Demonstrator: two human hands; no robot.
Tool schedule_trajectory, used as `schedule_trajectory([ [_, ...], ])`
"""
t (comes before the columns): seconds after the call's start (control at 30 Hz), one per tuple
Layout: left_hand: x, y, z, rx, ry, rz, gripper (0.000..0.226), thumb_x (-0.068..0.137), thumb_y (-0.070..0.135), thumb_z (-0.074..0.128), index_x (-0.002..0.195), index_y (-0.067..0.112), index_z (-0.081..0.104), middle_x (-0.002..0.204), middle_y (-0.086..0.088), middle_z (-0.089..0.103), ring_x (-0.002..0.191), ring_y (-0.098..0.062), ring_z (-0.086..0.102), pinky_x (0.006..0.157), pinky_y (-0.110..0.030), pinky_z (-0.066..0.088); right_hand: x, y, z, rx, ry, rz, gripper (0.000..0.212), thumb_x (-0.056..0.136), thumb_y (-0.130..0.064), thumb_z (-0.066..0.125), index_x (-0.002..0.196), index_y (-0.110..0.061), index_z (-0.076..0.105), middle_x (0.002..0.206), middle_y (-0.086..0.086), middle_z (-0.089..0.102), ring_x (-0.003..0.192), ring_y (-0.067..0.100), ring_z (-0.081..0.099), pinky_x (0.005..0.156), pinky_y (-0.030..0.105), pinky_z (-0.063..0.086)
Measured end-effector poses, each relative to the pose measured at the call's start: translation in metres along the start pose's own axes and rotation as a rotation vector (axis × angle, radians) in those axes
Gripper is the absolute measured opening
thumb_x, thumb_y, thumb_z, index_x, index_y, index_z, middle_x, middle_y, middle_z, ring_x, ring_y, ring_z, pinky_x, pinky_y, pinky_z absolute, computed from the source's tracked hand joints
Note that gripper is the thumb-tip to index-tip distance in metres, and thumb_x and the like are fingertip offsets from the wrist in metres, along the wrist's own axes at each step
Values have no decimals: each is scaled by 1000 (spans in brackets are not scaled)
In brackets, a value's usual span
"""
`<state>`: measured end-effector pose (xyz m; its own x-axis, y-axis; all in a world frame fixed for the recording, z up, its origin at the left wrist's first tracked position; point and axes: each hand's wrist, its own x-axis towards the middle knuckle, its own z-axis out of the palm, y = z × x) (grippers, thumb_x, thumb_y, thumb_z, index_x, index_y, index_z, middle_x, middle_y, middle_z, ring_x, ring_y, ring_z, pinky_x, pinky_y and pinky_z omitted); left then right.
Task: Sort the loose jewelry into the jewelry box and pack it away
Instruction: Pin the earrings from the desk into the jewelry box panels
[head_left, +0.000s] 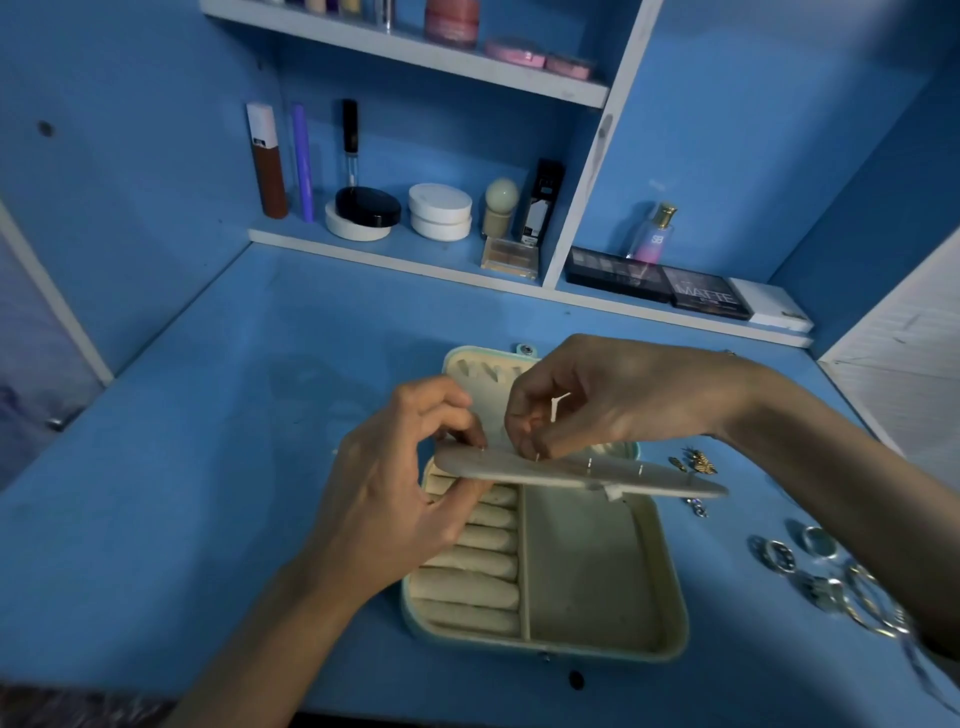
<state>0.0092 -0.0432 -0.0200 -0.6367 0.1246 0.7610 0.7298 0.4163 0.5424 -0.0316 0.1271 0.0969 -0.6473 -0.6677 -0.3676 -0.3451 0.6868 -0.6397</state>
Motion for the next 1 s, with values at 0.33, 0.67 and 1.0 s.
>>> schedule_trajectory([
  [0.33,12,5,-1,-53,6,-101,54,73,41,72,113,24,39,77,16,62,79,0,61,76,-9,43,-30,37,-1,483,350,-85,13,87,-13,63,96,-4,66,81,14,66,75,19,60,66,25,48],
  [0.67,41,-3,12,-166,22,-285,63,76,17,79,116,39,35,81,17,70,77,2,66,72,-3,41,-46,81,5,942,689,65,39,76,-52,51,68,-20,72,81,8,68,77,19,63,66,28,55],
  [1.0,36,-26,22,-268,29,-407,37,85,36,59,120,33,46,72,6,65,64,-3,58,63,-14,43,-51,95,11,832,747,107,51,79,-53,52,103,-11,68,89,16,70,81,26,65,73,33,53],
])
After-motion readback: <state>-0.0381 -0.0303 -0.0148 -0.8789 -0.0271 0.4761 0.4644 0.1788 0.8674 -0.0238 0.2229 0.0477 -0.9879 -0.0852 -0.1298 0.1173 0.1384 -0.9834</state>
